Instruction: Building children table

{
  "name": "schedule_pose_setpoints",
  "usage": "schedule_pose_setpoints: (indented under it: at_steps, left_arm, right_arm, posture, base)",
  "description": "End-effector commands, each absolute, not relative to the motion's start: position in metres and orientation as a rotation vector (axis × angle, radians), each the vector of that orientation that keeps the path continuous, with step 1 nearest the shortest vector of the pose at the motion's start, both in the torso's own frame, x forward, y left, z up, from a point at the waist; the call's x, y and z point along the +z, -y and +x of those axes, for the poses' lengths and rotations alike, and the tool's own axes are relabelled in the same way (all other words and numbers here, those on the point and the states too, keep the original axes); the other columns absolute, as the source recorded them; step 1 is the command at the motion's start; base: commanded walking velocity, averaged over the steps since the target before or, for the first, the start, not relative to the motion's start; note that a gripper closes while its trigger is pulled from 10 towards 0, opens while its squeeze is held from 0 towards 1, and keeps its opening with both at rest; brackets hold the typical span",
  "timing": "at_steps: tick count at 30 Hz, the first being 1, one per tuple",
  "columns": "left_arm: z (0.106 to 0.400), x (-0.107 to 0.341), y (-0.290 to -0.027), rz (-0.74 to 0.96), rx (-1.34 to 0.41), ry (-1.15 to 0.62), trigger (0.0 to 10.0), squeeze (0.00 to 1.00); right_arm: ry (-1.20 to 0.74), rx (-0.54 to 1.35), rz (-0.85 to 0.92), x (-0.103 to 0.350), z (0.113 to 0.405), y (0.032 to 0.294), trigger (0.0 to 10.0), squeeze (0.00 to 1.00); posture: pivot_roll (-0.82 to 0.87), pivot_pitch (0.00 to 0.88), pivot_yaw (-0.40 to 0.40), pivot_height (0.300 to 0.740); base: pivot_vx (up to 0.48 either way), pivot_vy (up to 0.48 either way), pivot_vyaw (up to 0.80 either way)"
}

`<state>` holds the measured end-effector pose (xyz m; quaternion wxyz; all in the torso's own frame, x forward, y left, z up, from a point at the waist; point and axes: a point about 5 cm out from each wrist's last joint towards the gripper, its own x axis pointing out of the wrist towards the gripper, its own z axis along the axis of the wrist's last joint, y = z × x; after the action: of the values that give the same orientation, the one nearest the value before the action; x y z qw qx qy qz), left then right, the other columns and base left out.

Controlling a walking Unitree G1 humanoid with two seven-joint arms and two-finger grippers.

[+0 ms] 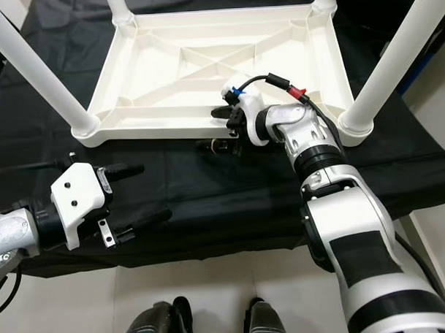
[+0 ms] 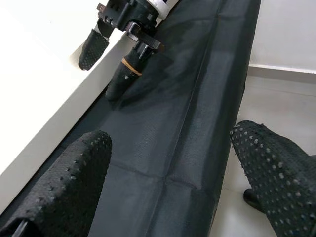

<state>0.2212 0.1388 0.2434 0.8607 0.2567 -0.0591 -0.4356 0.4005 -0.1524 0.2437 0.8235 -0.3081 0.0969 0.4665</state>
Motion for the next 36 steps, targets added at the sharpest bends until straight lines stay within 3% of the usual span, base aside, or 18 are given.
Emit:
schedule_pose_setpoints:
  at_steps: [1, 2, 3, 4, 17, 26, 32, 36]
  left_arm:
    - [0.217, 0.242, -0.139, 0.552, -0.924, 0.102, 10.0, 0.00]
    - [0.217, 0.242, -0.139, 0.552, -0.924, 0.102, 10.0, 0.00]
    - [0.217, 0.242, -0.140, 0.555, -0.920, 0.100, 10.0, 0.00]
    - [0.217, 0.242, -0.140, 0.559, -0.916, 0.100, 10.0, 0.00]
    - [0.224, 0.243, -0.133, 0.562, -0.886, 0.131, 10.0, 0.00]
    - [0.230, 0.241, -0.125, 0.556, -0.875, 0.163, 10.0, 0.00]
    - [0.233, 0.242, -0.120, 0.553, -0.870, 0.187, 10.0, 0.00]
    - [0.238, 0.241, -0.114, 0.547, -0.866, 0.216, 10.0, 0.00]
  right_arm:
    - [-0.375, 1.062, -0.704, 0.216, 0.393, 0.163, 8.5, 0.00]
    - [-0.375, 1.062, -0.704, 0.216, 0.393, 0.163, 8.5, 0.00]
    - [-0.388, 1.078, -0.719, 0.217, 0.392, 0.165, 3.9, 0.00]
    - [-0.390, 1.083, -0.726, 0.218, 0.392, 0.166, 0.0, 0.00]
    - [-0.370, 1.111, -0.732, 0.229, 0.391, 0.170, 0.0, 0.00]
    - [-0.348, 1.254, -0.702, 0.234, 0.384, 0.165, 0.0, 0.00]
    - [-0.291, 1.302, -0.653, 0.258, 0.384, 0.163, 0.0, 0.00]
    - [-0.206, 1.370, -0.615, 0.308, 0.379, 0.162, 0.0, 0.00]
  posture:
    - [0.10, 0.342, 0.082, 0.740]
    - [0.10, 0.342, 0.082, 0.740]
    - [0.10, 0.338, 0.080, 0.740]
    - [0.09, 0.337, 0.079, 0.740]
    - [0.05, 0.290, 0.042, 0.740]
    - [0.02, 0.243, 0.014, 0.740]
    - [0.01, 0.212, 0.000, 0.740]
    - [-0.01, 0.166, -0.008, 0.740]
  base:
    - [0.000, 0.000, 0.00]
    - [0.000, 0.000, 0.00]
    - [0.000, 0.000, 0.00]
    - [0.000, 0.000, 0.00]
    - [0.000, 0.000, 0.00]
    - [0.000, 0.000, 0.00]
    - [0.000, 0.000, 0.00]
    - [0.000, 0.000, 0.00]
